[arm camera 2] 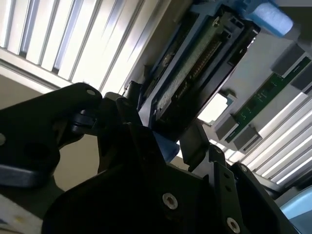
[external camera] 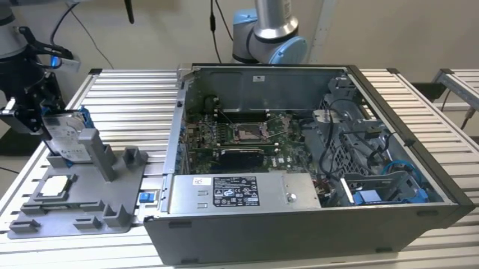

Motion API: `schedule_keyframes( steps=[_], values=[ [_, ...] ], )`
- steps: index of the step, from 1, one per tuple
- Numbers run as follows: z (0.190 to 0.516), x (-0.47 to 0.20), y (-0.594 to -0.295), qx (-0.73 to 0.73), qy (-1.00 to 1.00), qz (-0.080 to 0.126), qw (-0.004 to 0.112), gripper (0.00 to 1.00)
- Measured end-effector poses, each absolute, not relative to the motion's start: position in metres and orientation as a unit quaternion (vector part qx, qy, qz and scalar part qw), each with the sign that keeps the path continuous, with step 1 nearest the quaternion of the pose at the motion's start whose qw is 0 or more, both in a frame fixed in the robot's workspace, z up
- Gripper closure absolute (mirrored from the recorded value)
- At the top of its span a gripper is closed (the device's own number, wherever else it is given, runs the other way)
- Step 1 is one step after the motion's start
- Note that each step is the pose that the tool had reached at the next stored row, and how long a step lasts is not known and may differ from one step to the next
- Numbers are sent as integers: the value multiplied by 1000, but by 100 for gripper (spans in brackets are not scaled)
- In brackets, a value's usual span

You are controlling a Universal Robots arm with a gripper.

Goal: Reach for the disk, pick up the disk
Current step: 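Pick up the disk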

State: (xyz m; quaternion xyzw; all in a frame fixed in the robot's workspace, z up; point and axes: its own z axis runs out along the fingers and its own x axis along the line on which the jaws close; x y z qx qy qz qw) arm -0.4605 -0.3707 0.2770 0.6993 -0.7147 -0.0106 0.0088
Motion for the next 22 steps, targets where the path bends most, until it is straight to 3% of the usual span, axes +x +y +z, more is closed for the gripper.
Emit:
schedule_keyframes(
  steps=[13, 22],
  values=[
    [256, -461, -371, 699, -715, -12, 9, 0],
    [265, -461, -371, 700, -714, -13, 7, 0]
  ],
)
